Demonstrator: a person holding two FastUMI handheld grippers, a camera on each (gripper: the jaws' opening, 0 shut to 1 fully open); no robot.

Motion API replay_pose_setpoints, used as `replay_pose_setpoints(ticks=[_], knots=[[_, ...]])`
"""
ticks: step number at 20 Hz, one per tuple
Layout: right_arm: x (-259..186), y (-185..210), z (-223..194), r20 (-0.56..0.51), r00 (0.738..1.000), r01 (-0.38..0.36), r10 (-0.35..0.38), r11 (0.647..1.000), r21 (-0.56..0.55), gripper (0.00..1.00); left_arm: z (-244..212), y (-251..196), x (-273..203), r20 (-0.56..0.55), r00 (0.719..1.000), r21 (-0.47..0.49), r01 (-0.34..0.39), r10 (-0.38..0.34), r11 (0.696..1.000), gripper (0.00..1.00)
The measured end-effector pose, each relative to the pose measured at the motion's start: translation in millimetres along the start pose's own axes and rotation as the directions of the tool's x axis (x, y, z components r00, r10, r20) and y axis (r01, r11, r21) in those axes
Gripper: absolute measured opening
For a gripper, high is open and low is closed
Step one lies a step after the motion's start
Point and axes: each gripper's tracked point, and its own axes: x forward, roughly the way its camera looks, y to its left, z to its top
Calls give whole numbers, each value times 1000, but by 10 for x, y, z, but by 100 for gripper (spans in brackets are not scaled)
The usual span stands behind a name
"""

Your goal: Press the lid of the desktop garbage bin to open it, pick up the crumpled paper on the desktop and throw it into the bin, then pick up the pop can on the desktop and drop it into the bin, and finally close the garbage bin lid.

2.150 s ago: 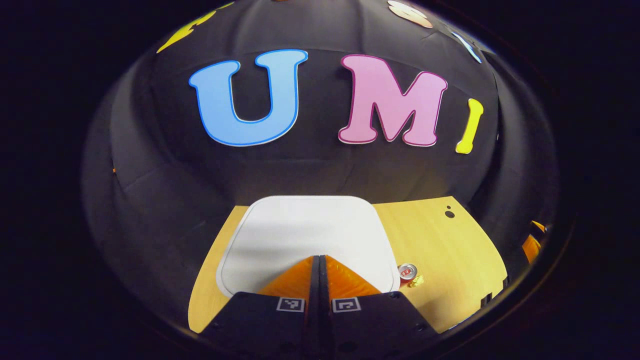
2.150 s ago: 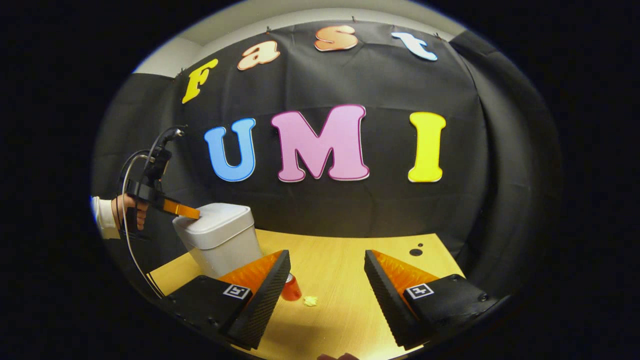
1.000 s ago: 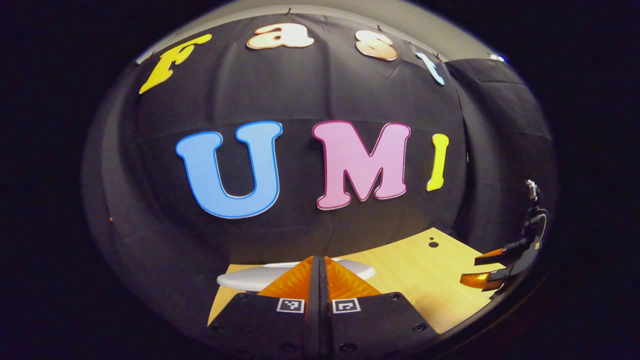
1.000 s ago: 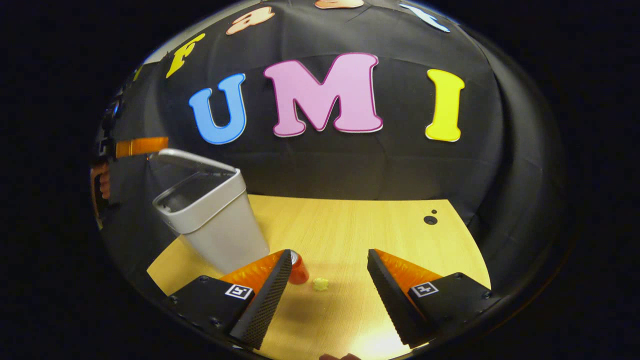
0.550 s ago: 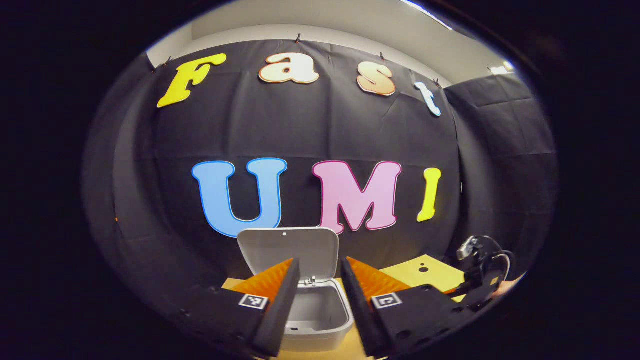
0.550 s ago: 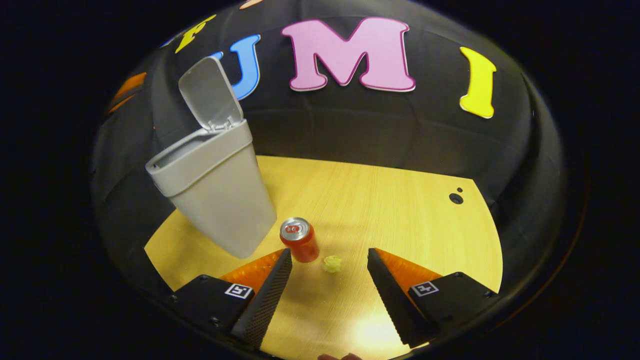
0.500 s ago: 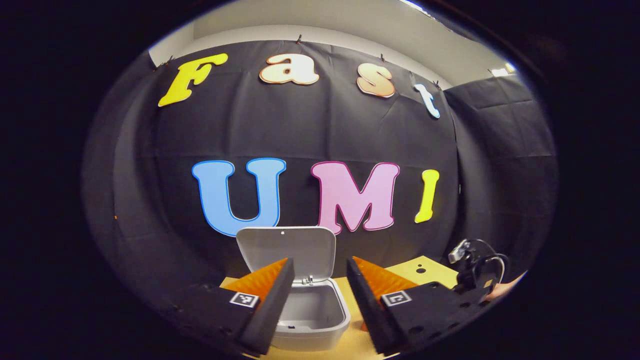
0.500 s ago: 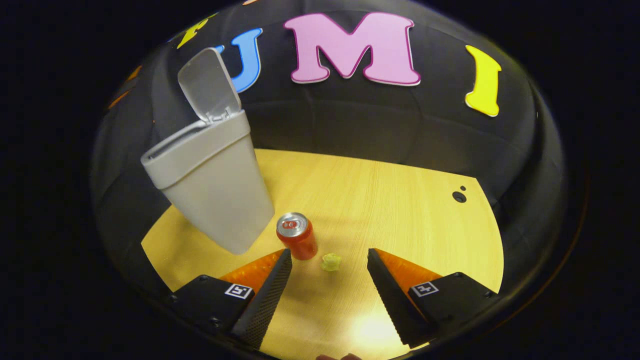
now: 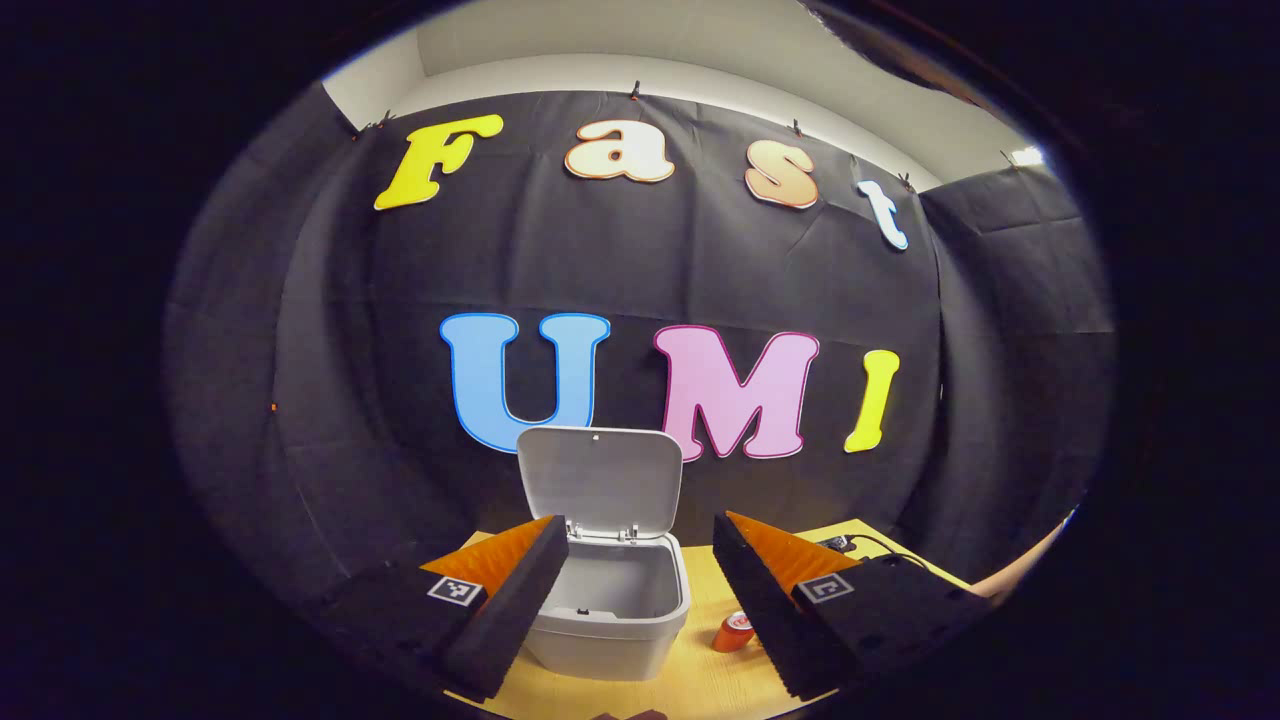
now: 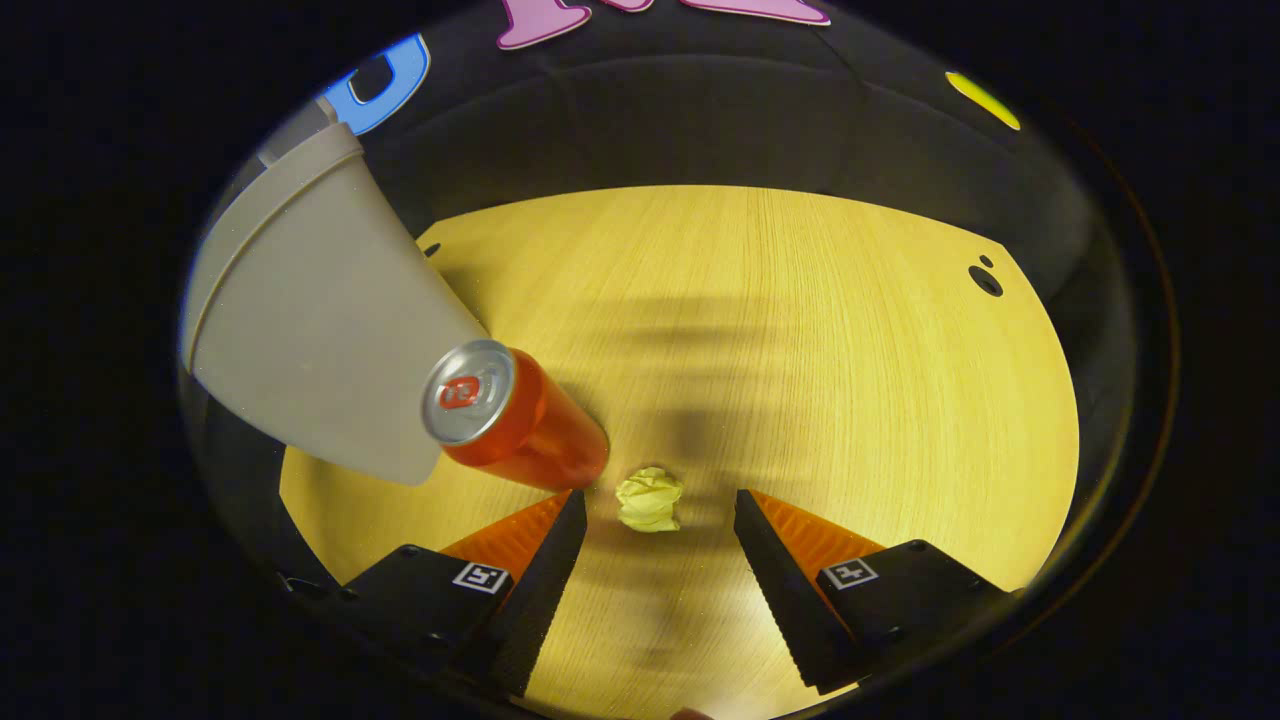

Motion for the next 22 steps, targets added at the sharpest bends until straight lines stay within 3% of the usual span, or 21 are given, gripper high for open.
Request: replay_pose_setpoints(ticks=[3,5,6,8,9,11,12,13,18,22], knots=[[129,18,-57,-26,1000,5,-6,1000,-20,95,-43,41,-78,-19,999,0,-34,34,999,98],[213,80,-114,-49,999,-17,16,999,-27,89,-85,53,-139,-31,998,-5,-54,54,999,98],[249,111,-173,-80,996,-34,32,999,-16,60,-100,41,-164,-32,998,-4,-58,57,998,98],[254,71,-116,-59,998,-32,30,999,-32,53,-130,3,-207,-40,998,1,-52,52,999,98],[258,50,-120,-51,999,-20,18,998,-53,36,-155,-6,-220,-46,998,6,-51,51,999,98],[245,78,-153,-65,998,-27,23,998,-65,36,-184,9,-231,-54,997,10,-51,52,999,98],[229,63,-140,-63,998,-23,19,997,-70,51,-191,3,-242,-56,997,8,-49,49,999,98],[234,78,-123,-52,998,-25,22,997,-74,36,-183,-10,-242,-53,998,4,-42,42,999,98],[43,219,172,73,993,-93,97,994,-48,36,-215,-28,-223,-53,999,-2,-8,8,1000,98],[-587,554,780,240,949,-193,204,979,-70,36,-225,-55,-195,-54,998,5,26,-26,1000,98]])
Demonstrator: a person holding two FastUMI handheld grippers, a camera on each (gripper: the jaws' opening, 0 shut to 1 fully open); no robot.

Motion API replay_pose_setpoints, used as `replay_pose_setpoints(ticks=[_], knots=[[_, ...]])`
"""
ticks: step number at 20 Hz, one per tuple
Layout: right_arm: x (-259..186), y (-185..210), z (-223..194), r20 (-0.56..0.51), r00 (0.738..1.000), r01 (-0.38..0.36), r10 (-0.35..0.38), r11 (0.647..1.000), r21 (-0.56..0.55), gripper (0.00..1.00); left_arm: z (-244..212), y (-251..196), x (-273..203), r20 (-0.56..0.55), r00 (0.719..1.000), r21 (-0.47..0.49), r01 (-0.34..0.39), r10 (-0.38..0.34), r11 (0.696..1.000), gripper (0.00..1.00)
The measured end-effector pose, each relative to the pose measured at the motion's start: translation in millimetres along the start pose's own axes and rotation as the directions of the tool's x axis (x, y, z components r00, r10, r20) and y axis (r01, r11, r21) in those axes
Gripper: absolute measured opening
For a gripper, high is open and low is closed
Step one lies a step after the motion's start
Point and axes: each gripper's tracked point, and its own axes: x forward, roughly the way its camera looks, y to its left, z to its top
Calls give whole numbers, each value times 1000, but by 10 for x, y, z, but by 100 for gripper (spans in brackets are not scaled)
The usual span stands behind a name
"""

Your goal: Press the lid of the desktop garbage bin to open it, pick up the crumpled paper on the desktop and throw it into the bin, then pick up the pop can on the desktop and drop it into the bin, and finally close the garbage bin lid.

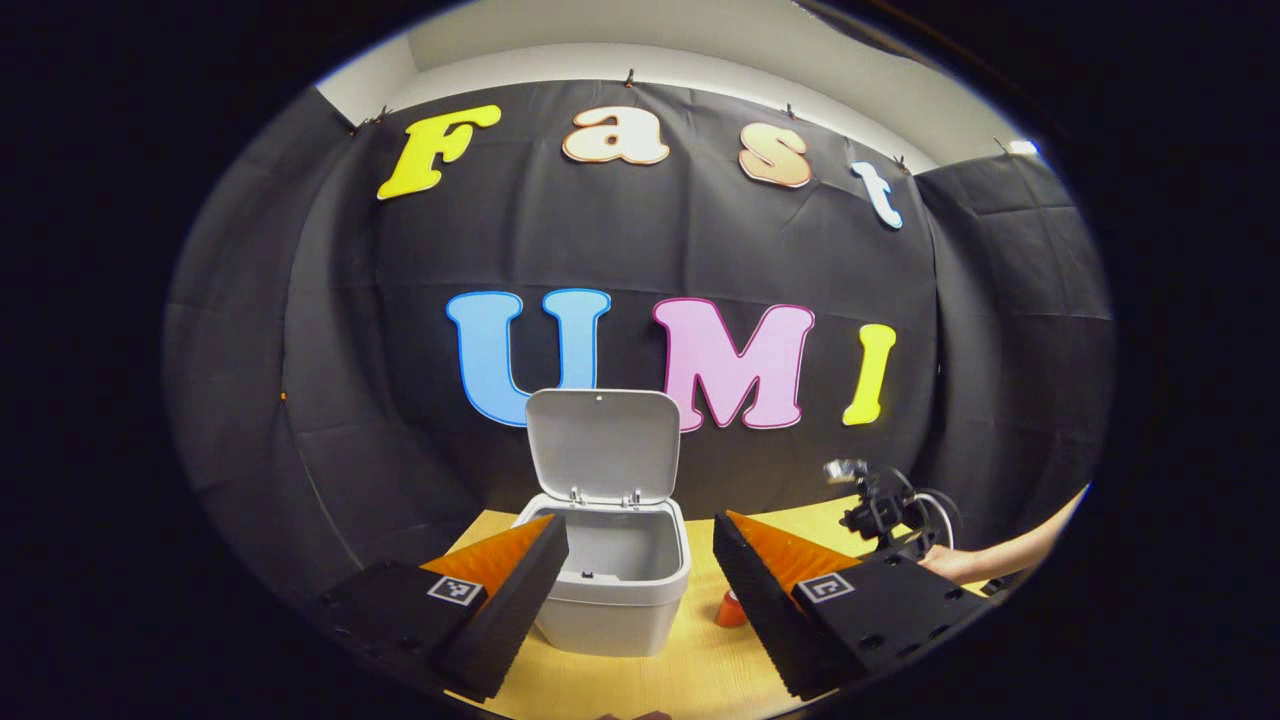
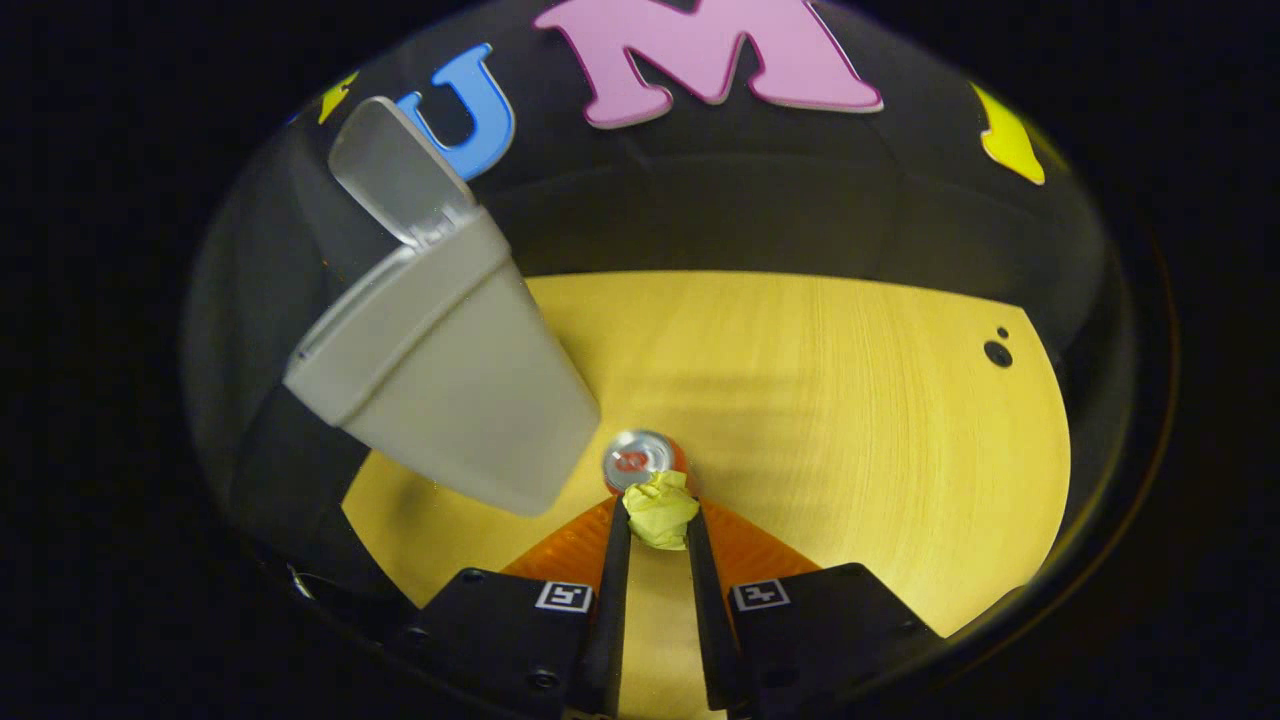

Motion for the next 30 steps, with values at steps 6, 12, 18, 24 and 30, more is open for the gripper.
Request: replay_pose_setpoints(ticks=[6,12,18,24,30], knots=[[-677,773,958,249,952,-154,181,980,-124,36,78,74,-45,14,1000,18,6,-6,1000,98],[-1011,1255,1333,324,894,-219,310,932,-288,35,112,248,-208,35,999,33,-36,35,999,98],[-635,1427,1110,226,920,-220,321,898,-380,35,86,220,-334,38,998,29,-52,51,998,98],[-579,1432,1020,199,924,-227,326,888,-400,58,60,151,-299,38,999,26,-34,33,999,98],[-972,921,1269,305,914,-136,267,911,-389,95,-171,-362,-7,23,997,-57,77,-76,995,98]])
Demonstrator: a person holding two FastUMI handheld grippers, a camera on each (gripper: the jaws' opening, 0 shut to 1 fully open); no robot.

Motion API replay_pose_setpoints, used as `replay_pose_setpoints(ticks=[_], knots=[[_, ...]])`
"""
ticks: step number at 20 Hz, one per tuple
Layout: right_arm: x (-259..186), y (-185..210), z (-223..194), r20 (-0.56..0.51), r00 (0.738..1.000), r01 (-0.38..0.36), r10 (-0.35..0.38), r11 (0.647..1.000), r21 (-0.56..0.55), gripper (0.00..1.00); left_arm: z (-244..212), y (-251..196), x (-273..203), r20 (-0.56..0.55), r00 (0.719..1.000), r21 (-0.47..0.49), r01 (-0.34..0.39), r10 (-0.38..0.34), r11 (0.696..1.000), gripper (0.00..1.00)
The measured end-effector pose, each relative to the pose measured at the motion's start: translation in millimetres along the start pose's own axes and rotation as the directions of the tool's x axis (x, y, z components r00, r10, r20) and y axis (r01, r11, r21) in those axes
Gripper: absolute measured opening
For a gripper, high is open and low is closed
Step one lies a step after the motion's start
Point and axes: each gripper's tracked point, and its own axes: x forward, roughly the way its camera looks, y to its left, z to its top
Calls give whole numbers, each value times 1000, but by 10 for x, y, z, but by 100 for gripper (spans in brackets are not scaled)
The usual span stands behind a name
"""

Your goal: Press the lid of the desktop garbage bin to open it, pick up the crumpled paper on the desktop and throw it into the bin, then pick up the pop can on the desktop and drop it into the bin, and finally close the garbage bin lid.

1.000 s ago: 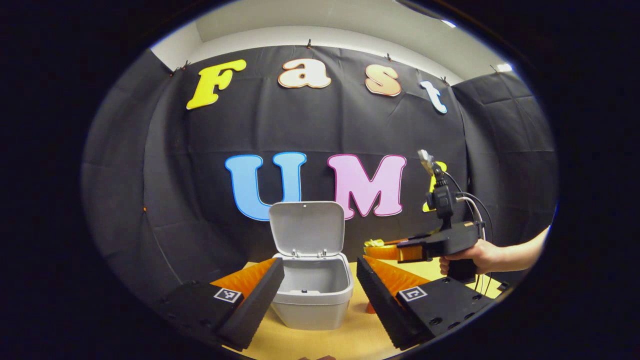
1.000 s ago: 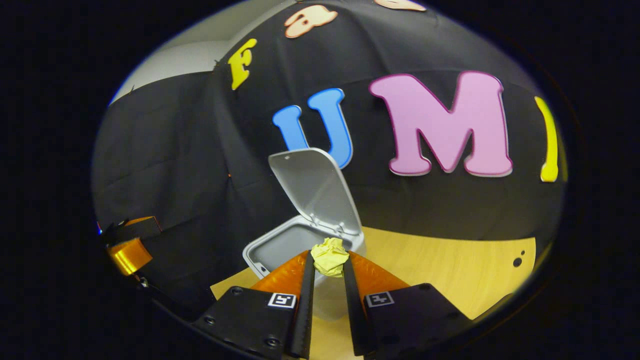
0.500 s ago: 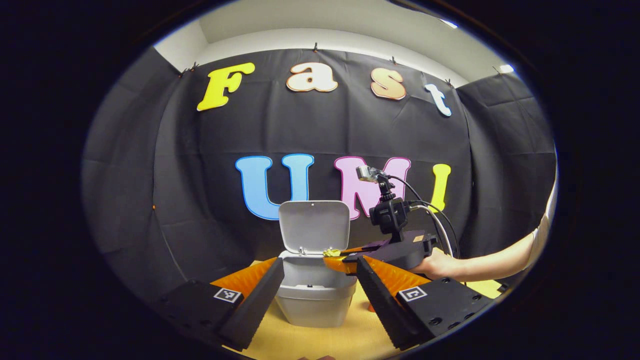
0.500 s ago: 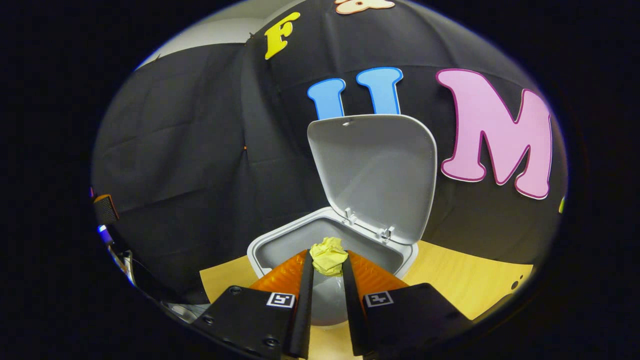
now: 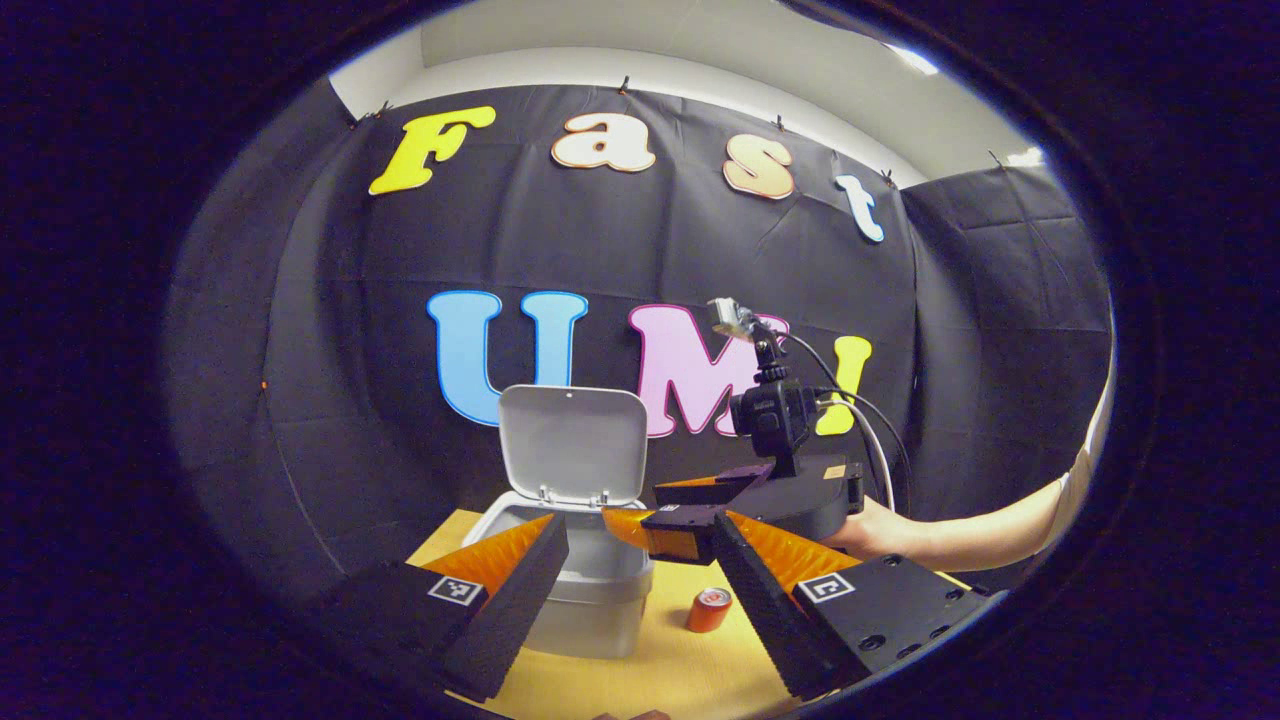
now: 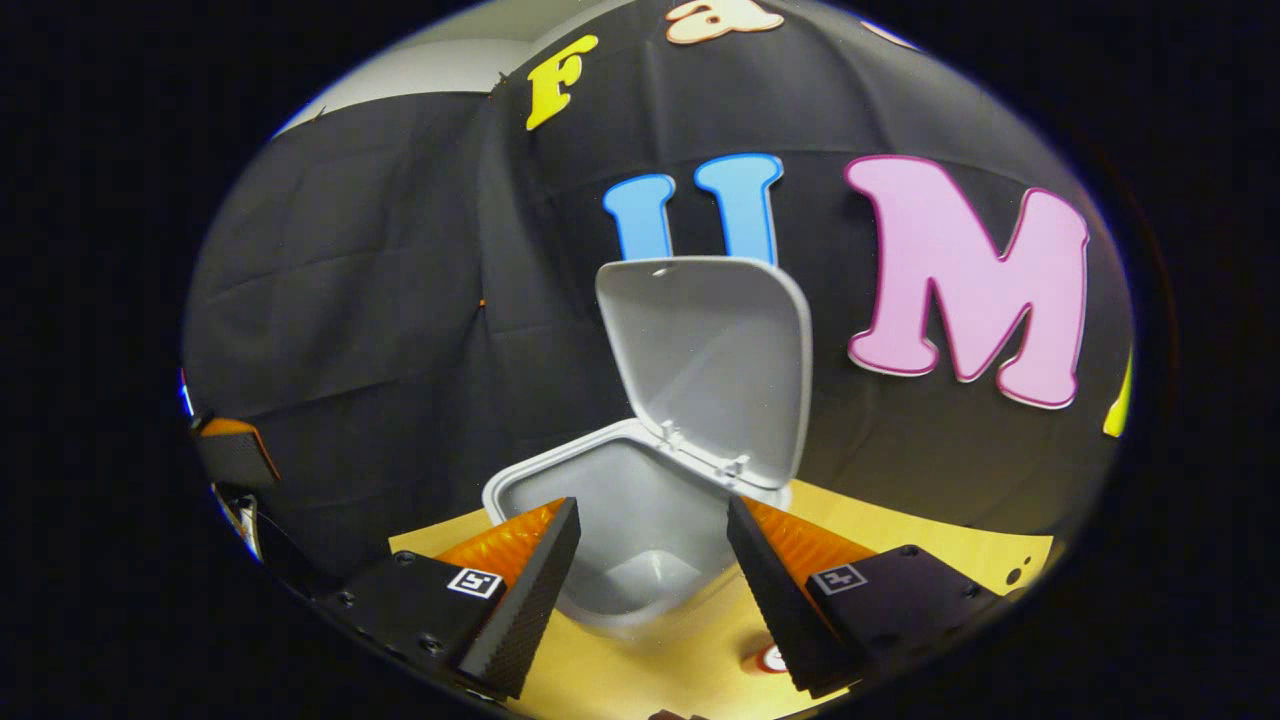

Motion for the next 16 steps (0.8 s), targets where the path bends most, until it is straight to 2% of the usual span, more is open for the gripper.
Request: replay_pose_setpoints(ticks=[4,8,12,16], knots=[[-476,-619,-4,15,991,129,-129,991,29,95,-370,-370,278,-57,996,-30,68,-70,997,98],[-1007,-1246,-164,-4,964,265,-265,963,52,96,-895,-731,633,-139,985,-37,100,-105,994,95],[-1462,-1651,-441,-46,933,359,-357,931,64,95,-1442,-1052,1086,-219,965,-75,128,-142,989,95],[-1735,-1943,-672,-96,911,409,-402,910,68,95,-1922,-1166,1559,-272,953,-38,128,-134,991,95]])
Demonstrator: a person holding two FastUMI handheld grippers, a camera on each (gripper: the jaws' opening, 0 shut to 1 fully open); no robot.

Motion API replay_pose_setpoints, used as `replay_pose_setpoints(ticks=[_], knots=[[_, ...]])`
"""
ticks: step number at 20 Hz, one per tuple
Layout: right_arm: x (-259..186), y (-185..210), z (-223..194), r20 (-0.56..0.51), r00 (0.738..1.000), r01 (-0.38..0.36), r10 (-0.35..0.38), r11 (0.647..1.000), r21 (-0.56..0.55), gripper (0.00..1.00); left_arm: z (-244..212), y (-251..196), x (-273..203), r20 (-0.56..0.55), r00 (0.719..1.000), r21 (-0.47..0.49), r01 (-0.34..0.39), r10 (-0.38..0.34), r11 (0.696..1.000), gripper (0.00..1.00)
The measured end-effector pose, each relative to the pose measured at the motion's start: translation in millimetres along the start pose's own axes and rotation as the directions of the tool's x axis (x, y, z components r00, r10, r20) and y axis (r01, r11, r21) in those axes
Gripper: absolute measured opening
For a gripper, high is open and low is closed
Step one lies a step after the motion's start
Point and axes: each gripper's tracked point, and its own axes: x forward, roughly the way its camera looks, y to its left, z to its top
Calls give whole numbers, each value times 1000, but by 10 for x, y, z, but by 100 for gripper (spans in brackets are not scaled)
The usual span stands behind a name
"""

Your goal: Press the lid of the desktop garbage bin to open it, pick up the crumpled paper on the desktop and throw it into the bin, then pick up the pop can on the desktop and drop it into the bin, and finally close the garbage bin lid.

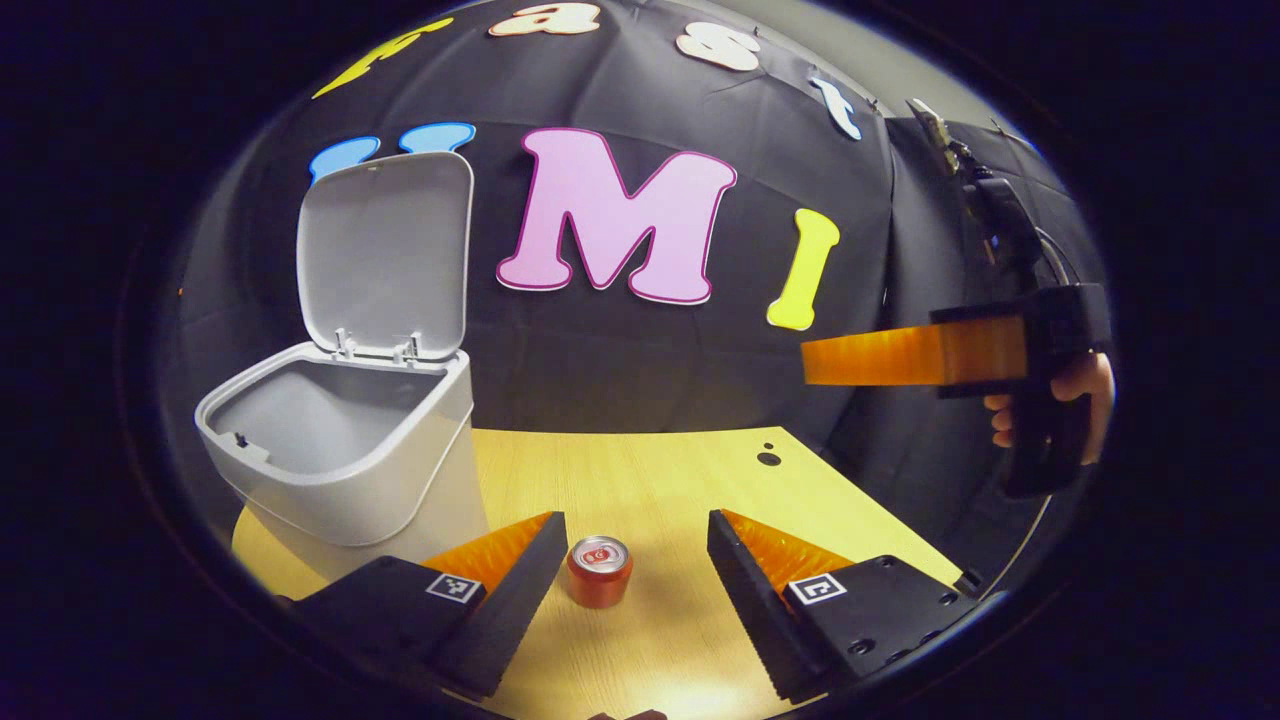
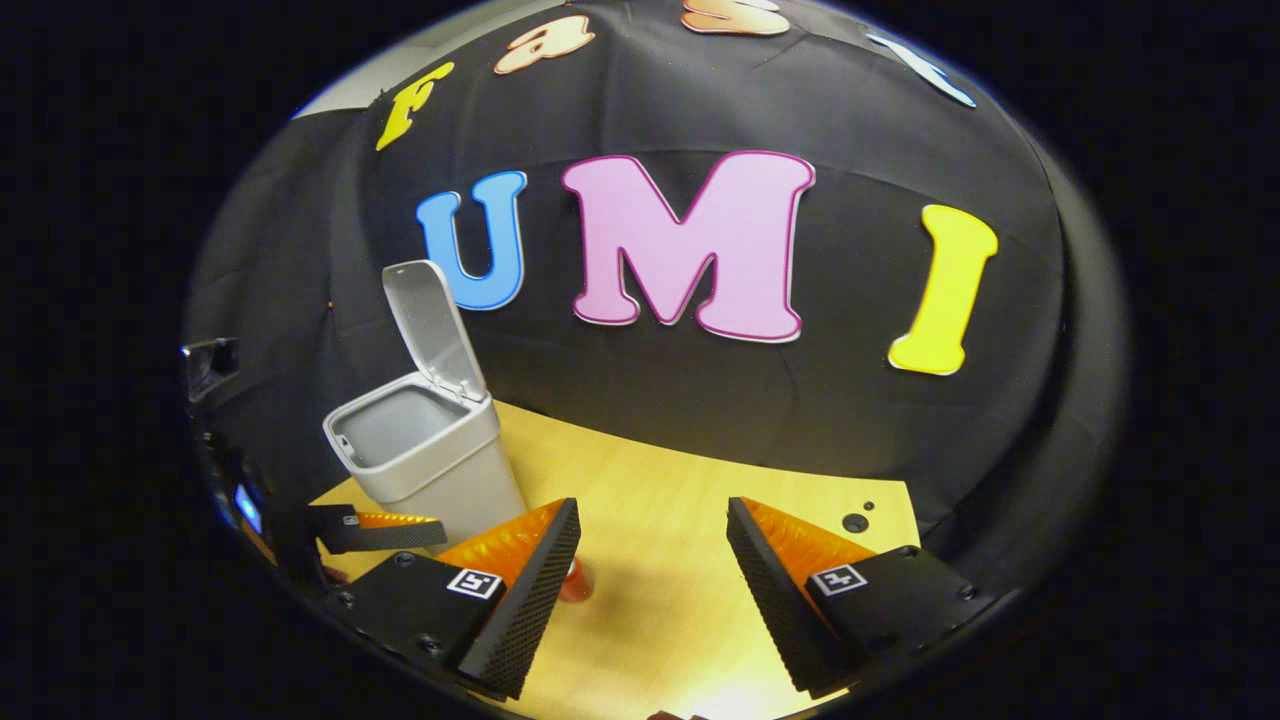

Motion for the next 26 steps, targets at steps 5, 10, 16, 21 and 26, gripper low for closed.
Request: replay_pose_setpoints(ticks=[5,10,16,21,26], knots=[[66,-207,-136,-33,999,17,-16,999,34,95,-361,153,614,-77,996,-6,-49,49,999,96],[190,-245,-268,-68,998,12,-9,999,51,95,-602,312,1010,-119,990,-6,-77,76,997,96],[263,-330,-431,-108,994,15,-7,997,70,95,-1054,342,1283,-213,975,-3,-73,70,997,96],[255,-323,-534,-126,992,18,-7,996,89,96,-1281,329,1289,-270,961,13,-63,64,998,90],[151,-323,-581,-126,992,33,-20,994,100,95,-931,188,1071,-227,973,36,-26,33,999,86]])
